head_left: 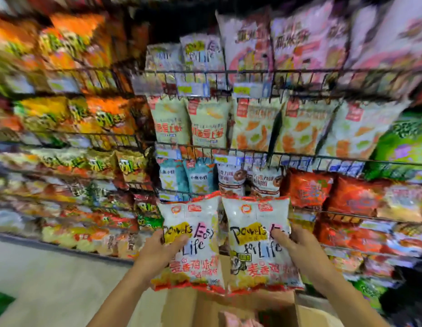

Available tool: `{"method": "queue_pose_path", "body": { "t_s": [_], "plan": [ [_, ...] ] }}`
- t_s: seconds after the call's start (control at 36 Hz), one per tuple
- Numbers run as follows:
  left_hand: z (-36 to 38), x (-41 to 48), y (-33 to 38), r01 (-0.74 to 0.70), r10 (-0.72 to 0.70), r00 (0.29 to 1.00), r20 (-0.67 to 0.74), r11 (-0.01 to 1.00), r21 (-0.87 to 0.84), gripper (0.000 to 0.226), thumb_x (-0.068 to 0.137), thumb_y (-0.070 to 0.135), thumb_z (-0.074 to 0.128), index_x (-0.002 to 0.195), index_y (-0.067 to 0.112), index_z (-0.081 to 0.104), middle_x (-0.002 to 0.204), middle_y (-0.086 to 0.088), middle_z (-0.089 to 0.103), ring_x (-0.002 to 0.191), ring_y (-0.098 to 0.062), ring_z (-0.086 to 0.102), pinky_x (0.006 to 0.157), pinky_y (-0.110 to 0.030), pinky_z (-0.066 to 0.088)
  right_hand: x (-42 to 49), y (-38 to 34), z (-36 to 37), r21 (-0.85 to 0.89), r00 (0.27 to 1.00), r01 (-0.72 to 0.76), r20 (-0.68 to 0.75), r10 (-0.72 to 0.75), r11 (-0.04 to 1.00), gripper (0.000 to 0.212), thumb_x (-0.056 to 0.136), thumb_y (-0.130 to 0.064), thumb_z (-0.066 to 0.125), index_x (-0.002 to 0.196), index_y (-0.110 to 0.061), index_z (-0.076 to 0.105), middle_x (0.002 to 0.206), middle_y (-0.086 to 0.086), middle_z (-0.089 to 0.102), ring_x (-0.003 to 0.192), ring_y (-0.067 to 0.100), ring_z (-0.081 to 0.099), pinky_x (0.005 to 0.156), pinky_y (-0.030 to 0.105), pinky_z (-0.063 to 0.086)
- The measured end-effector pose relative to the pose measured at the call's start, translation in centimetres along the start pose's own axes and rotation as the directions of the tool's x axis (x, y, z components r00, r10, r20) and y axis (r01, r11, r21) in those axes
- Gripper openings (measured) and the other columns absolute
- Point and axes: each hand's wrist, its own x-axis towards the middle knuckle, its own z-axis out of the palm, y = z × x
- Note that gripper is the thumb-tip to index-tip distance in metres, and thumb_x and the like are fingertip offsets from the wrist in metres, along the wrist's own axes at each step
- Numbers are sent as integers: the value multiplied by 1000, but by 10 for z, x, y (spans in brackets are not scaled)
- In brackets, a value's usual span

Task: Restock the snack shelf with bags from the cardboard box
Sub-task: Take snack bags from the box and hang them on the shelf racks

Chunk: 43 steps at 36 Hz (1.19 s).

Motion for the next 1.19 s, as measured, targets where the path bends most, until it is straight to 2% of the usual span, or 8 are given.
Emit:
{"method": "queue_pose_path", "body": {
  "t_s": [0.14,0.31,0.42,0.56,0.64,0.78,1.08,1.19],
  "plan": [
    [-30,-17,21,-65,64,997,-35,996,-57,97,88,54,65,160,13,15,167,-5,15,151,-28,24,116,-45,30,-17,-43,18,7,998,46,-31,-46,999,54,90,-43,65,137,-20,52,137,-6,59,118,8,58,98,35,46],
    [-67,-15,31,-122,121,993,-15,977,-172,91,88,45,69,158,12,20,164,-3,23,150,-29,27,113,-46,34,-27,-72,44,-11,993,85,-81,-85,996,50,92,-43,64,138,-26,52,133,-10,60,118,12,59,91,35,46],
    [-92,-15,34,-142,153,988,33,964,-225,39,85,40,72,120,34,57,123,19,59,125,-20,55,94,-37,42,-29,-88,64,-64,981,123,-142,-131,990,27,93,-33,66,119,-30,63,111,-10,73,83,5,69,70,26,53],
    [-137,1,40,-219,229,973,22,952,-216,93,81,52,72,155,15,29,154,5,38,147,-27,32,114,-45,35,-28,-116,101,-60,975,145,-163,-153,988,29,95,-27,64,123,-29,62,111,-16,72,103,7,67,90,34,50],
    [-157,12,45,-244,253,967,19,949,-199,86,89,45,68,156,14,25,163,-2,25,149,-27,27,114,-44,32,-21,-127,115,-54,961,164,-217,-172,985,42,92,-33,67,133,-28,59,112,-17,72,106,9,66,96,39,51],
    [-179,32,63,-277,283,959,15,948,-160,97,86,52,69,159,15,16,167,-2,12,152,-28,20,117,-48,29,-9,-138,121,-62,935,179,-301,-189,982,102,66,-71,69,151,-23,38,146,-1,52,128,22,50,102,42,44],
    [-188,66,134,-450,439,892,-103,880,-151,85,88,47,68,155,13,29,157,0,34,145,-25,33,111,-42,36,25,-183,98,-17,896,268,-362,-256,963,94,84,-51,68,158,-16,22,159,5,34,144,25,34,113,46,34],
    [-196,78,168,-489,472,871,-135,854,-175,49,91,39,67,134,25,47,110,28,49,121,-10,45,100,-32,39,41,-192,93,-24,885,295,-371,-282,955,97,80,-53,71,156,-12,26,155,9,39,141,25,38,111,46,35]
  ]
}}
